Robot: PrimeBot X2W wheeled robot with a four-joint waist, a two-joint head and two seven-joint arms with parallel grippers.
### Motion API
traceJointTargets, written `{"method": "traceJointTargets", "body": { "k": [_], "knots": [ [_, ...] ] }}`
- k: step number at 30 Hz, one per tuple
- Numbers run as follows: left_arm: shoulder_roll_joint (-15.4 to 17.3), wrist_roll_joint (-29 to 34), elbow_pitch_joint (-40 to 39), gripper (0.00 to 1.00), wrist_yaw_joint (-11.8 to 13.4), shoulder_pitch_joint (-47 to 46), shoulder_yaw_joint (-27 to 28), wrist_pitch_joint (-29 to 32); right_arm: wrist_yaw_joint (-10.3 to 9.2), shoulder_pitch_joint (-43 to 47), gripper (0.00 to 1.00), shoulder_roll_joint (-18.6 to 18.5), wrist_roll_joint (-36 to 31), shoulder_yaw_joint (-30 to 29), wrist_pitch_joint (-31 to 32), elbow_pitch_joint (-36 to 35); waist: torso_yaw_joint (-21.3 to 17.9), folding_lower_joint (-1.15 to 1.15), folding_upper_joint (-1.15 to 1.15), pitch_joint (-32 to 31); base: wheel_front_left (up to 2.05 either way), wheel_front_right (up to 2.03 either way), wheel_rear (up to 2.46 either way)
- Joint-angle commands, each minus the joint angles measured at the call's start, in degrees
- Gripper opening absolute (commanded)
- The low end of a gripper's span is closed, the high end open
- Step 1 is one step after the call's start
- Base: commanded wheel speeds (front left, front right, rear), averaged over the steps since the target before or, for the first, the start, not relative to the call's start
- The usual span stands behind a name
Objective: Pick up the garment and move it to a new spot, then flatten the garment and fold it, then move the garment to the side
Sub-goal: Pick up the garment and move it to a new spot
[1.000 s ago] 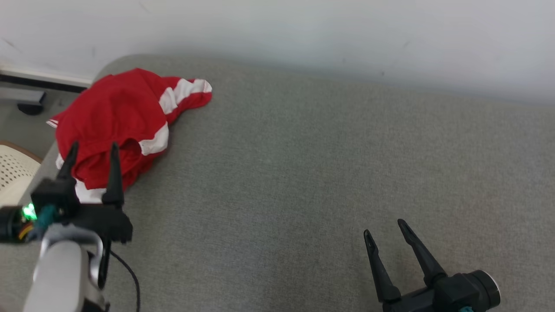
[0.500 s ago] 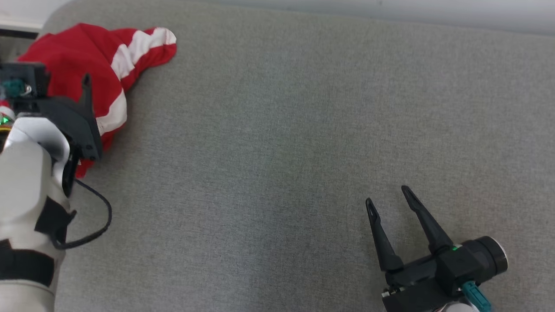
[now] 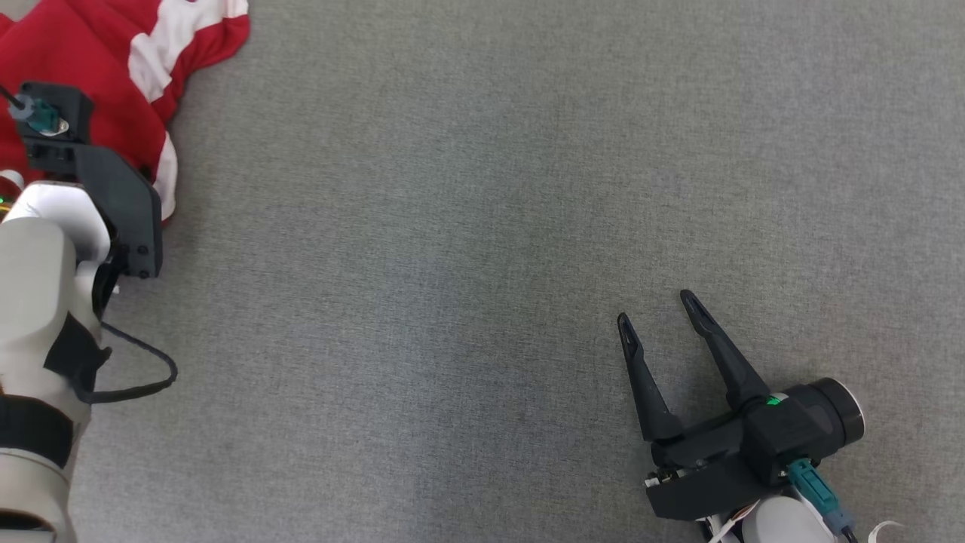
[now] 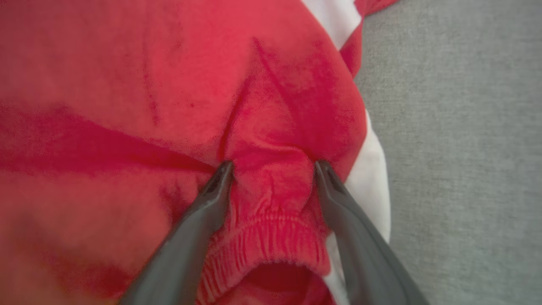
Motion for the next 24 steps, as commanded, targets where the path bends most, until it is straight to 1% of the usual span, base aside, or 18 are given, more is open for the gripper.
{"method": "traceJointTargets", "body": {
  "k": [1, 3, 4, 5, 7, 11, 17, 21, 24],
  "knots": [
    [0.38, -0.18, 0.64, 1.0, 0.13, -0.1, -0.68, 0.25, -0.12, -0.54, 1.0, 0.13, 0.17, -0.11, -0.08, 0.26, -0.53, 0.0, -0.01, 0.69, 0.0, 0.0, 0.0],
    [1.01, -0.7, 1.01, 1.0, 0.12, -0.23, -1.47, -0.23, -0.12, -0.88, 1.0, 0.19, 0.08, -0.4, -0.07, 0.44, -0.58, 0.0, -0.01, 0.96, 0.0, 0.0, 0.0],
    [1.11, -0.9, 1.14, 0.48, 0.12, -0.22, -1.8, -0.64, -0.12, -1.0, 1.0, 0.22, 0.0, -0.5, -0.07, 0.53, -0.62, 0.0, -0.01, 1.01, 0.0, 0.0, 0.0],
    [1.13, -1.2, 0.97, 0.0, 0.12, -0.23, -2.01, -1.54, -0.12, -1.11, 1.0, 0.22, -0.05, -0.64, -0.07, 0.67, -0.62, 0.0, -0.01, 0.96, 0.0, 0.0, 0.0],
    [1.41, -1.67, 0.64, 0.0, 0.12, -0.14, -2.28, -3.76, -0.12, -1.23, 1.0, 0.22, -0.13, -0.83, -0.06, 0.93, -0.56, 0.0, -0.01, 0.55, 0.0, 0.0, 0.0],
    [2.52, -2.69, -0.33, 0.0, 0.12, 0.12, -1.69, -11.18, -0.12, -1.17, 1.0, 0.36, 0.06, -0.47, -0.08, 1.18, -0.6, 0.0, -0.01, -1.03, 0.0, 0.0, 0.0],
    [2.75, -3.93, -0.91, 0.0, 0.12, 1.83, -1.22, -20.48, -0.12, 0.19, 1.0, 0.65, 1.47, -0.54, -0.07, 1.77, -0.73, 0.0, -0.01, -5.14, 0.0, 0.0, 0.0],
    [3.01, -4.63, -2.22, 0.0, 0.12, 2.41, -1.53, -24.9, -0.12, 1.27, 1.0, 0.73, 2.32, -0.29, -0.07, 2.01, -1.45, 0.0, -0.01, -8.69, 0.0, 0.0, 0.0],
    [2.75, -5.8, -4.08, 0.0, 0.12, 2.75, -2.09, -26.66, -0.12, 2.29, 1.0, 0.8, 3.22, 0.14, -0.07, 2.51, -2.26, 0.0, -0.01, -11.59, 0.0, 0.0, 0.0]
  ]
}}
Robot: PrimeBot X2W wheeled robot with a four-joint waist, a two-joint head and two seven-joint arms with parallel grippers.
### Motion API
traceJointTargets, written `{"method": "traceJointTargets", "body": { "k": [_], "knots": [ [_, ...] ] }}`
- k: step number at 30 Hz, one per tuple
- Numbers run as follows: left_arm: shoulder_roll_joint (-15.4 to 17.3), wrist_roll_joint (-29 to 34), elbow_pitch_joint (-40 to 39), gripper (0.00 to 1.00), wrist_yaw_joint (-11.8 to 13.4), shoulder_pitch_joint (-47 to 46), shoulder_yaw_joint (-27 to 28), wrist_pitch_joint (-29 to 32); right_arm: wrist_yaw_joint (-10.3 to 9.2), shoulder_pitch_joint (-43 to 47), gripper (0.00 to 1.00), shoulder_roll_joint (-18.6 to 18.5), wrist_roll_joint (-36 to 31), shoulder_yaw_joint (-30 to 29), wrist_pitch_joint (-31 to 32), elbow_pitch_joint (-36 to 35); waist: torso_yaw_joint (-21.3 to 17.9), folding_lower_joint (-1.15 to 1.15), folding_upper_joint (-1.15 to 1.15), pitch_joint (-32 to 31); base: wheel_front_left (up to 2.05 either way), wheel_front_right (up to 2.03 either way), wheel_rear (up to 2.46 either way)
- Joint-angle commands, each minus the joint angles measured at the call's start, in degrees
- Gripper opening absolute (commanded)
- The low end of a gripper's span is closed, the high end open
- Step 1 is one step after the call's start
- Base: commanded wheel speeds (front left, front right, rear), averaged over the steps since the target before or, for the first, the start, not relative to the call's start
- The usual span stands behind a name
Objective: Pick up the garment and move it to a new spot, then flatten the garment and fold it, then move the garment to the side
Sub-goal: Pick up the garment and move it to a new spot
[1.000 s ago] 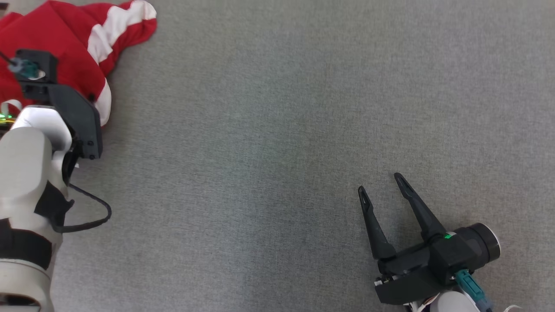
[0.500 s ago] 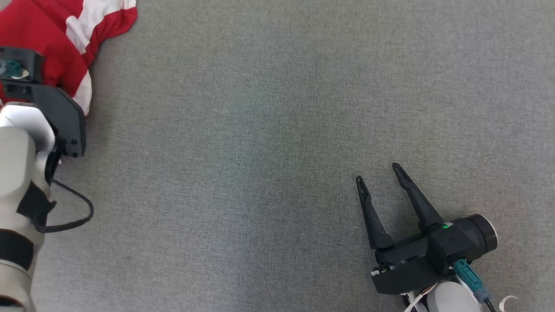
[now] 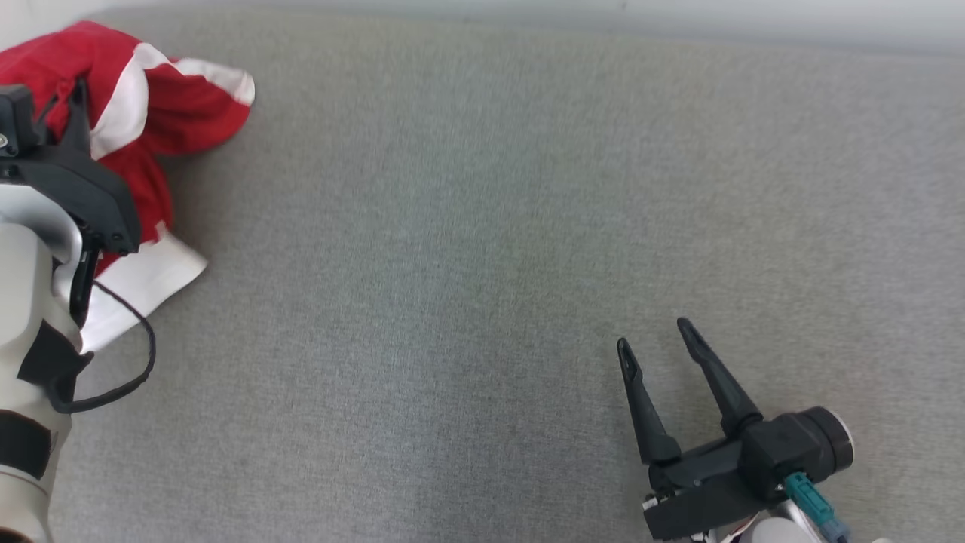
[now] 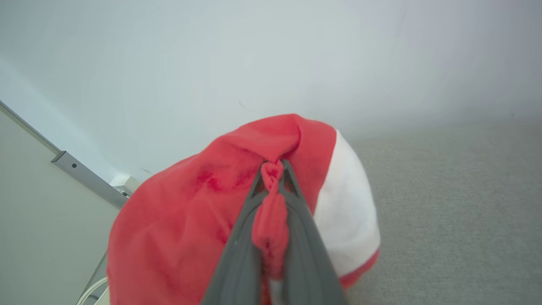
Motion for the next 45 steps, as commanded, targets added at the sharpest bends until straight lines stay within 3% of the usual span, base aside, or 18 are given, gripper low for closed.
{"method": "traceJointTargets", "body": {
  "k": [1, 7, 16, 31, 39, 45],
  "knots": [
    [0.0, -0.73, -1.06, 0.0, 0.13, 0.77, -0.24, -0.88, -0.12, 1.02, 1.0, 0.15, 0.62, 0.23, -0.07, 0.18, -1.45, 0.0, 0.0, -4.44, 0.0, 0.0, 0.0],
    [0.39, -1.84, -7.29, 0.0, 0.13, 1.96, -2.73, -1.62, -0.12, 3.63, 1.0, 0.25, 2.19, -0.31, -0.07, -0.05, -5.02, 0.0, 0.0, -10.97, 0.0, 0.0, 0.0],
    [1.32, -5.25, -18.69, 0.0, 0.13, 4.89, -5.93, 2.67, -0.12, 8.41, 1.0, 0.33, 3.69, -1.18, -0.07, -0.55, -11.24, 0.0, 0.0, -17.5, 0.0, 0.0, 0.0],
    [-0.63, -8.79, -44.25, 0.0, 2.1, 13.39, -9.22, 13.23, -0.12, 8.74, 1.0, 0.32, 4.13, -1.48, -0.06, -1.8, -22.95, 0.0, 0.0, -18.71, 0.0, 0.0, 0.0],
    [-1.74, -10.47, -47.72, 0.0, 2.96, 18.27, -10.79, 15.15, -0.12, 8.62, 1.0, 0.32, 4.54, -1.03, -0.07, -1.85, -27.1, 0.0, 0.0, -17.85, 0.0, 0.0, 0.0],
    [-3.72, -10.88, -45.68, 0.0, 2.7, 22.59, -13.86, 15.03, -0.12, 7.53, 1.0, 0.34, 4.73, -0.2, -0.07, -2.09, -29.01, 0.0, 0.0, -15.58, 0.0, 0.0, 0.0]
  ]
}}
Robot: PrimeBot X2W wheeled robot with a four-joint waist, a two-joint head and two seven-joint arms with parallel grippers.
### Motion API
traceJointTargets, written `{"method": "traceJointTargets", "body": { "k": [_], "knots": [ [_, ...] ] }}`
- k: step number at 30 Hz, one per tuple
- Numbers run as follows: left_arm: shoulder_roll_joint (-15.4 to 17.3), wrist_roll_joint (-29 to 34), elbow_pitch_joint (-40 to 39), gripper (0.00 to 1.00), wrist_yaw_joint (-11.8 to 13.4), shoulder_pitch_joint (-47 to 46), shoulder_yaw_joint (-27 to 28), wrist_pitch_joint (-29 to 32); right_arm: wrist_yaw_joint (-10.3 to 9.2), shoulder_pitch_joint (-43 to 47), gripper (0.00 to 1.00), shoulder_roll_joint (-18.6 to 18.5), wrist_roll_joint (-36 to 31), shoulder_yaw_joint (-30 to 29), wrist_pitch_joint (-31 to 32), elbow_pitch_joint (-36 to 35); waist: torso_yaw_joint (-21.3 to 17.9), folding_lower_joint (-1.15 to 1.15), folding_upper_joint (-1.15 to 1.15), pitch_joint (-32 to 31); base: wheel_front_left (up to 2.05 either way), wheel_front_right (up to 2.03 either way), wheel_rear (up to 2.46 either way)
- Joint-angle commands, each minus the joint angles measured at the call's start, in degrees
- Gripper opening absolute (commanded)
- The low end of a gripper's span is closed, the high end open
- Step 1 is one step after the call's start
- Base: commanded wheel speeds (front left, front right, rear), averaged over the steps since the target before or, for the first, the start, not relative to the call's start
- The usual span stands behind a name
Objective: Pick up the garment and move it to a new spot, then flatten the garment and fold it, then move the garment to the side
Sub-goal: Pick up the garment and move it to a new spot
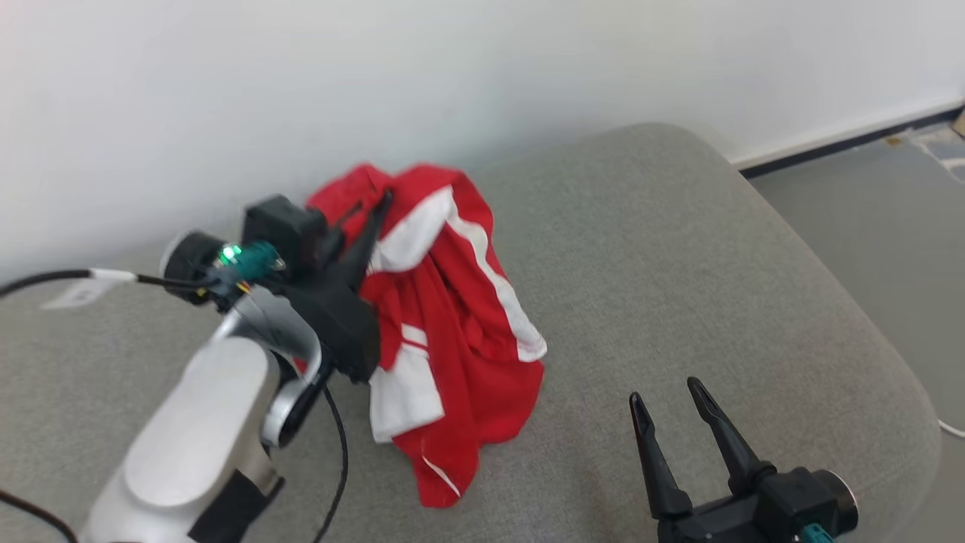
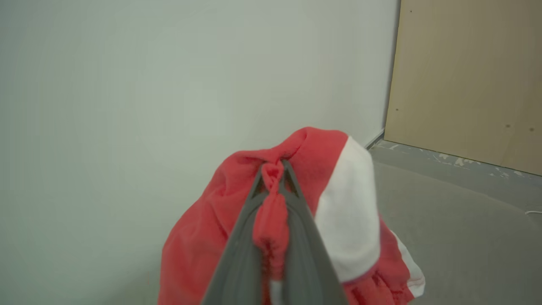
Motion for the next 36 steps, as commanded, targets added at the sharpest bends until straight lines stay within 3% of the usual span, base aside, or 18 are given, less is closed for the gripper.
{"method": "traceJointTargets", "body": {
  "k": [1, 12, 13, 14, 15, 20, 23, 36],
  "knots": [
    [-0.12, 0.08, 0.65, 0.0, 0.06, 0.8, -0.22, -0.59, -0.12, -0.9, 1.0, 0.13, 0.25, 0.22, -0.07, -0.25, -1.16, 0.0, 0.0, 1.9, 0.0, 0.0, 0.0],
    [-4.74, 2.26, 13.49, 0.0, -0.15, 0.7, -3.28, -11.23, -0.12, -2.97, 1.0, 0.11, 1.08, 1.62, -0.07, -0.4, -0.6, 0.0, 0.0, 6.17, 0.0, 0.0, 0.0],
    [-5.34, 2.36, 14.54, 0.15, -0.11, 0.37, -3.24, -12.37, -0.12, -2.96, 1.0, 0.12, 1.07, 1.52, -0.07, -0.38, -0.34, 0.0, 0.0, 6.13, 0.0, 0.0, 0.0],
    [-5.74, 2.79, 15.35, 0.5, -0.05, 0.07, -3.44, -13.46, -0.12, -2.89, 1.0, 0.12, 1.06, 1.53, -0.07, -0.33, -0.04, 0.0, 0.0, 5.97, 0.0, 0.0, 0.0],
    [-6.2, 2.92, 16.09, 1.0, -0.19, -0.14, -3.64, -14.26, -0.12, -2.69, 1.0, 0.12, 0.94, 1.44, -0.07, -0.26, 0.34, 0.0, 0.0, 5.67, 0.0, 0.0, 0.0],
    [-7.41, 2.12, 16.71, 1.0, 0.03, 0.69, -2.84, -16.98, -0.12, -1.73, 1.0, 0.1, 0.18, 0.62, -0.07, 0.31, 2.16, 0.0, 0.0, 3.05, 0.0, 0.0, 0.0],
    [-7.33, 2.34, 14.11, 1.0, 1.48, 3.54, -1.83, -17.81, -0.12, -0.79, 1.0, 0.09, -0.11, -0.23, -0.07, 0.29, 3.35, 0.0, 0.0, 1.5, 0.0, 0.0, 0.0],
    [-5.55, 4.39, -8.73, 1.0, 8.22, 26.41, 1.47, -18.18, -0.12, 3.83, 1.0, 0.1, -0.74, -3.89, -0.07, -0.51, 7.92, 0.0, 0.0, -1.52, 0.0, 0.0, 0.0]
  ]
}}
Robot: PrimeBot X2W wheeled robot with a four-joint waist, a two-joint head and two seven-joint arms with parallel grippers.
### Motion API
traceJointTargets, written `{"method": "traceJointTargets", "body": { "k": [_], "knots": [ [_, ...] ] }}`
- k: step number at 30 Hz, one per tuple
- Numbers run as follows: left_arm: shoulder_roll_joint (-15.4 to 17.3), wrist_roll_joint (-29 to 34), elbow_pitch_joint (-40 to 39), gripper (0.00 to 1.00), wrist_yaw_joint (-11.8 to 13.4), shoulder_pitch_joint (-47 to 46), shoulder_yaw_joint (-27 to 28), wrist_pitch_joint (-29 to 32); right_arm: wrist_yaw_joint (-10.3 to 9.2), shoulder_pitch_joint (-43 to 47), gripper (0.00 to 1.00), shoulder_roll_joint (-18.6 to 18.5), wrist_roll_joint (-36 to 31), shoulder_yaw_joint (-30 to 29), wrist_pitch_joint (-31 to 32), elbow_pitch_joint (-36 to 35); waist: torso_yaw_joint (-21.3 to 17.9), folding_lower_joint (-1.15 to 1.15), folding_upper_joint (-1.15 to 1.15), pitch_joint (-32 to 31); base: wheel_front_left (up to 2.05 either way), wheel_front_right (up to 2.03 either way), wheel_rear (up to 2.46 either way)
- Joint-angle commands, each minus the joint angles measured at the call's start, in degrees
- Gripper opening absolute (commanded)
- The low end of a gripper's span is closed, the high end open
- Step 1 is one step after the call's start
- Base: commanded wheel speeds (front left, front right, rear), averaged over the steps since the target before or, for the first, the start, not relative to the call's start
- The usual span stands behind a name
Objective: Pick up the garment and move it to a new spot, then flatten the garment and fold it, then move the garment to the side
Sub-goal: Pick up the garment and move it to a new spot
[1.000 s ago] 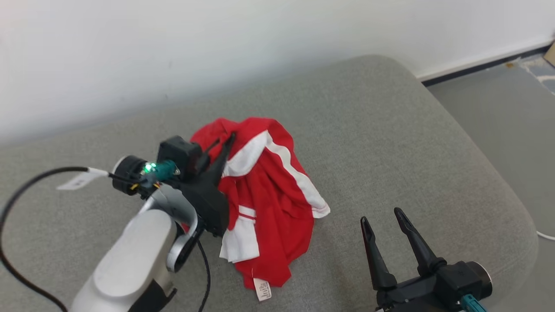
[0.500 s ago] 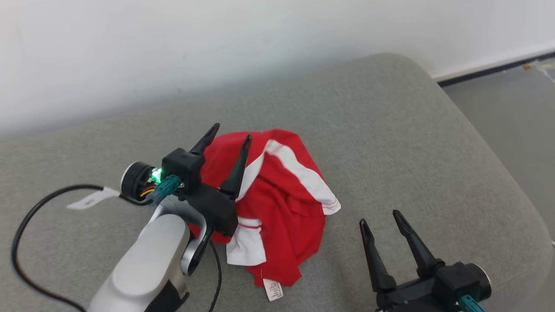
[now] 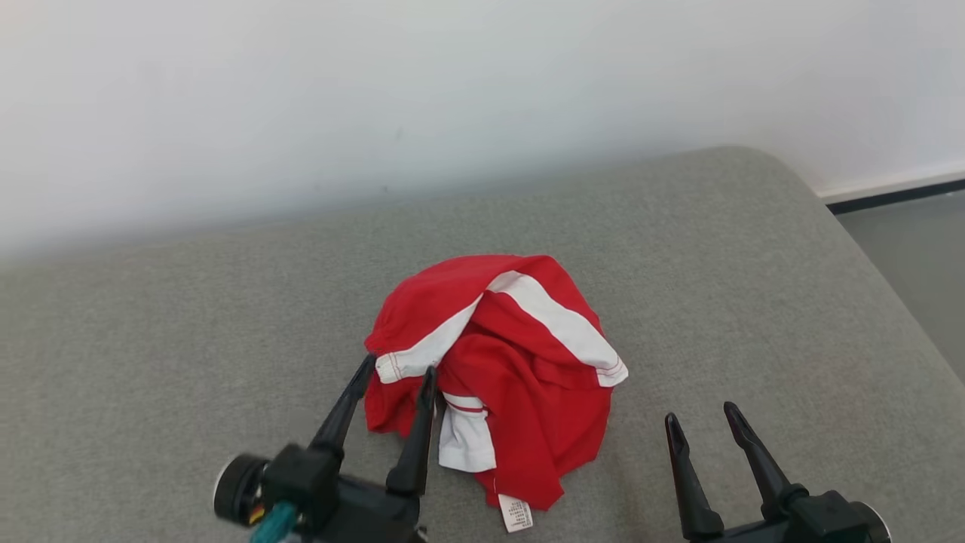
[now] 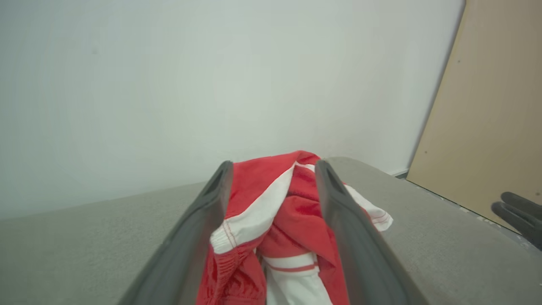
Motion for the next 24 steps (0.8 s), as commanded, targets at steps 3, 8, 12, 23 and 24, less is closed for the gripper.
{"method": "traceJointTargets", "body": {
  "k": [3, 8, 12, 23, 24],
  "knots": [
    [-0.47, 2.34, -6.25, 1.0, 1.92, 5.95, 2.08, -0.11, -0.12, 0.89, 1.0, 0.05, -0.92, -0.86, -0.07, -0.33, 1.62, 0.0, 0.0, -1.34, 0.0, 0.0, 0.0],
    [-2.41, 5.87, -12.5, 1.0, 4.39, 16.15, 8.44, -0.11, -0.12, 2.27, 1.0, 0.05, -1.31, -1.48, -0.06, -1.02, 3.29, 0.0, 0.0, -2.48, 0.0, 0.0, 0.0],
    [-3.93, 6.59, -9.15, 1.0, 1.61, 18.85, 8.31, -0.11, -0.12, 3.25, 1.0, 0.05, -1.02, -1.61, -0.07, -1.07, 4.37, 0.0, 0.0, -3.07, 0.0, 0.0, 0.0],
    [-7.75, 5.86, 10.48, 1.0, -6.05, 5.84, -0.54, 7.37, -0.12, 1.56, 1.0, -1.1, -0.83, 0.09, -0.07, -0.89, 2.44, 0.0, 0.0, -1.3, 0.0, 0.0, 0.0],
    [-8.01, 5.34, 11.77, 1.0, -6.2, 4.83, -0.78, 7.81, -0.12, 1.23, 1.0, -1.17, -0.9, 0.17, -0.07, -0.98, 1.77, 0.0, 0.0, -0.96, 0.0, 0.0, 0.0]
  ]
}}
